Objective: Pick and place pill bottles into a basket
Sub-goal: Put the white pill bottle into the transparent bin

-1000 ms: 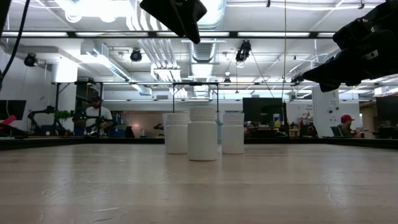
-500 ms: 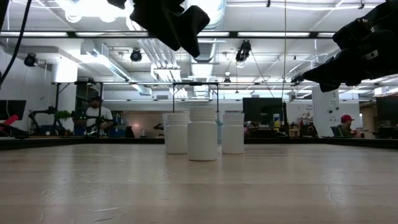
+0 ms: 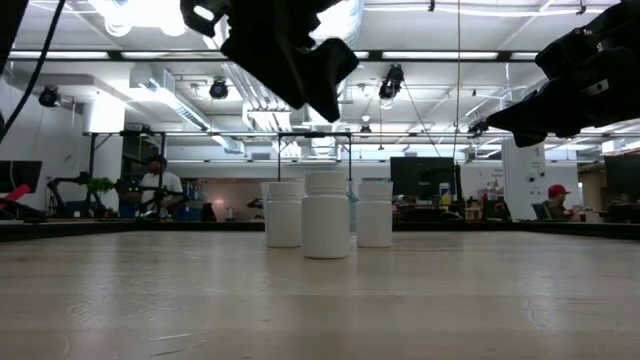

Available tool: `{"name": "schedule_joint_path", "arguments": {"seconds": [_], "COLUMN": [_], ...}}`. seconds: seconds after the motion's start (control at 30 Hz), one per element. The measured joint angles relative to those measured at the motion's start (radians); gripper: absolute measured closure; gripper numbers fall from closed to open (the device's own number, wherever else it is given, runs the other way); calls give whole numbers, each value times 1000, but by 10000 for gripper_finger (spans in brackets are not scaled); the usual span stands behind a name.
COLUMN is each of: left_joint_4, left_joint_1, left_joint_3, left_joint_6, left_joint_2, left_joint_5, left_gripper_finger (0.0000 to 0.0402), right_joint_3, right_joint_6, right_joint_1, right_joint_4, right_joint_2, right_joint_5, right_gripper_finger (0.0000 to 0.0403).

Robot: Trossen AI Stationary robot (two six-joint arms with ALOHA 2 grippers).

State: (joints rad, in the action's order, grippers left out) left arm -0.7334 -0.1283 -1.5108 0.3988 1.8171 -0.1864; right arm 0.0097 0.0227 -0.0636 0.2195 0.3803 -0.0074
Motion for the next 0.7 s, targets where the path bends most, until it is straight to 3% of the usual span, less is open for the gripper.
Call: {"name": "schedule_joint_path", "arguments": {"seconds": [0.7], "left_joint_4": [-2], "left_joint_1": [9], "left_joint_3": [-8], "left_joint_6": [0], "left_joint_2": [30], "left_joint_5": [4], "left_gripper_finger": [185], "right_joint_3": [0], "right_joint_6": [0], "right_joint_1": [0], "right_joint_4": [-1], "right_joint_2": [1], "right_joint_5": [2], "right_gripper_finger": [394]}}
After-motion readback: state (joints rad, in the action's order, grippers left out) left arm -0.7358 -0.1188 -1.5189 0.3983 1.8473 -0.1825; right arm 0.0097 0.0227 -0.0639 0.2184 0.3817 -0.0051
